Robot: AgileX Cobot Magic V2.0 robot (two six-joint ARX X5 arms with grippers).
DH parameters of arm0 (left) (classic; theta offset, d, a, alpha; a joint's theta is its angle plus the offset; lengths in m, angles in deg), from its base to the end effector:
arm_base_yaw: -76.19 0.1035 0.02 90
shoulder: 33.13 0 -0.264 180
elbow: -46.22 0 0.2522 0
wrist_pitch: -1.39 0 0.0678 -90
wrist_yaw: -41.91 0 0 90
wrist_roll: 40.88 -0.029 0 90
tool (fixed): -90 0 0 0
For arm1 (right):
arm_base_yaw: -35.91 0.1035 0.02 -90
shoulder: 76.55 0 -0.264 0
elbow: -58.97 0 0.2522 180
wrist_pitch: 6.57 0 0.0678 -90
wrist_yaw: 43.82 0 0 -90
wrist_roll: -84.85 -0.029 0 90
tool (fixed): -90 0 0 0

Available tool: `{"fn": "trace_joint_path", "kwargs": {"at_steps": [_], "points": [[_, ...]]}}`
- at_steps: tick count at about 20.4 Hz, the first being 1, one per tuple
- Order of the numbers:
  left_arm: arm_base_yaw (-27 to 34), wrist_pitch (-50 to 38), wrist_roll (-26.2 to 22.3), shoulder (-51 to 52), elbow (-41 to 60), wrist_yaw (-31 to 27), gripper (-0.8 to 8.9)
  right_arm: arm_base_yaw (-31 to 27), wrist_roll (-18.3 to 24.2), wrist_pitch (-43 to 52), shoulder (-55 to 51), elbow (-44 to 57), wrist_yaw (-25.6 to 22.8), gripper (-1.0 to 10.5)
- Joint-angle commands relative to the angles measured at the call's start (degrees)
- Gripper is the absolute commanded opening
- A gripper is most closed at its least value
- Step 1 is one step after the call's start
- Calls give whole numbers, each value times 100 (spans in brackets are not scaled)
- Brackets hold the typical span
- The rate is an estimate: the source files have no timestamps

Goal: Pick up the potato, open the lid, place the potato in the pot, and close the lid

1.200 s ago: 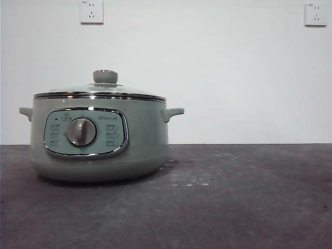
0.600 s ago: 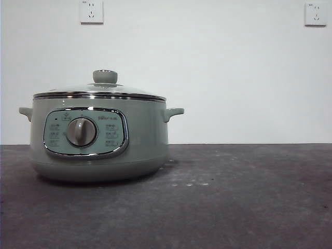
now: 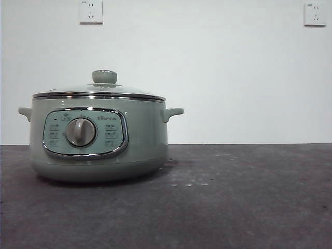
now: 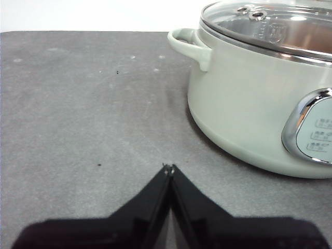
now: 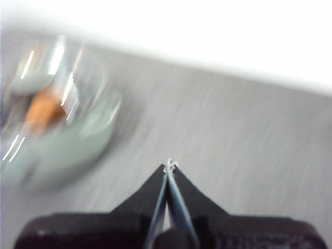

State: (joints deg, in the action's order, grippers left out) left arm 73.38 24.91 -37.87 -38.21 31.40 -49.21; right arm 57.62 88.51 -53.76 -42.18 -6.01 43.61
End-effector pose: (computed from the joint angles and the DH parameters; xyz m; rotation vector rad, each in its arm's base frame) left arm 0.0995 -0.0043 0.1465 -0.0440 0.2411 -0.0230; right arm 0.1044 0.0402 0.3533 -0.1240 0.2736 0.3408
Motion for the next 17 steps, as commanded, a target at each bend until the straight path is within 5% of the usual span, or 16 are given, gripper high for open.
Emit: {"fn": "trace_joint_path", "kwargs": {"at_steps": [1,6,17], "points": [[-13,-37,-66,-13,61,2,-3,-870,111,1818,-1110,2041,76,1],[-13,-35,-66,-35,61,2,-3,-1947,-439,3220,-2651,4546,323,1],[-13,-37,-66,-44,61,2,-3,-2109,-455,2251,-3392,5040,299,1]]}}
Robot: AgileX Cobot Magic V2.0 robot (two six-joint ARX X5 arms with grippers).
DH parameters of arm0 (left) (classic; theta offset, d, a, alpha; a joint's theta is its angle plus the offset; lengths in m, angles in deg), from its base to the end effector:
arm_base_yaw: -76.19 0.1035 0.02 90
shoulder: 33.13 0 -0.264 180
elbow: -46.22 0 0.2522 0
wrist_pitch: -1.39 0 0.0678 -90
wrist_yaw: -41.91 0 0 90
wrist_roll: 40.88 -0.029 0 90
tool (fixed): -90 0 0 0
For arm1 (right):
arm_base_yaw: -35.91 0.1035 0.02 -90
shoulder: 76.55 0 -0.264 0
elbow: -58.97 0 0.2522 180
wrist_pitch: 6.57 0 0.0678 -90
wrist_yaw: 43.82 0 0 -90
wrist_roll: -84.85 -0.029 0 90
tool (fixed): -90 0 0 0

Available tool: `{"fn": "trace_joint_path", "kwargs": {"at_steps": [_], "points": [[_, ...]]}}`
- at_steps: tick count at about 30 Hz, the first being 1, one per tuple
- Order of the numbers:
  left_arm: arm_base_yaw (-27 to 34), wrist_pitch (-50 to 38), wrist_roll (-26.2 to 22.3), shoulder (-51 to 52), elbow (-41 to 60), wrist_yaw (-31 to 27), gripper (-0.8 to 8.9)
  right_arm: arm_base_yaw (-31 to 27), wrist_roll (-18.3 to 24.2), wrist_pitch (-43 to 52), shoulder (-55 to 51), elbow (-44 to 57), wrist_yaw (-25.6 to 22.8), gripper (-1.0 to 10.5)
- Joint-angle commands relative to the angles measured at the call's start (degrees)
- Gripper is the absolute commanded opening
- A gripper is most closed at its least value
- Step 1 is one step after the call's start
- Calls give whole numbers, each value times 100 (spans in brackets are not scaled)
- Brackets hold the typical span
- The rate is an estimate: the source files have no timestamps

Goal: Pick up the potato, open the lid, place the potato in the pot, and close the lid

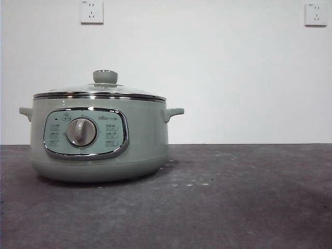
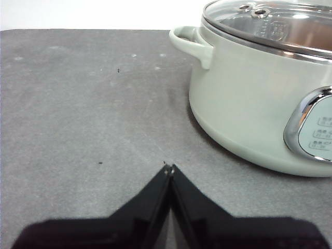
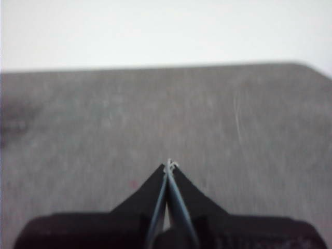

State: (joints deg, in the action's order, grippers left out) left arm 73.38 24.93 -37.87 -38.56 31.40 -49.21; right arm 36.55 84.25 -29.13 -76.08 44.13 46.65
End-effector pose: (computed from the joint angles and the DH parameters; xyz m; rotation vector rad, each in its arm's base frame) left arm 0.0998 -0.0043 0.1460 -0.0438 0.2475 -0.0229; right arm 0.0961 0.0013 0.1545 0.0102 0.1430 0.0186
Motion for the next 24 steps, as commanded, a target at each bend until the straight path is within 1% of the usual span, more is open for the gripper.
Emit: {"fn": "trace_joint_path", "kwargs": {"at_steps": [1,24], "points": [[-13,-37,-66,-11,61,2,-3,-2,-48,-192,2,24,-7,1],[-13,-37,-66,-59,61,2,-3,2,-48,-186,7,24,-7,1]]}}
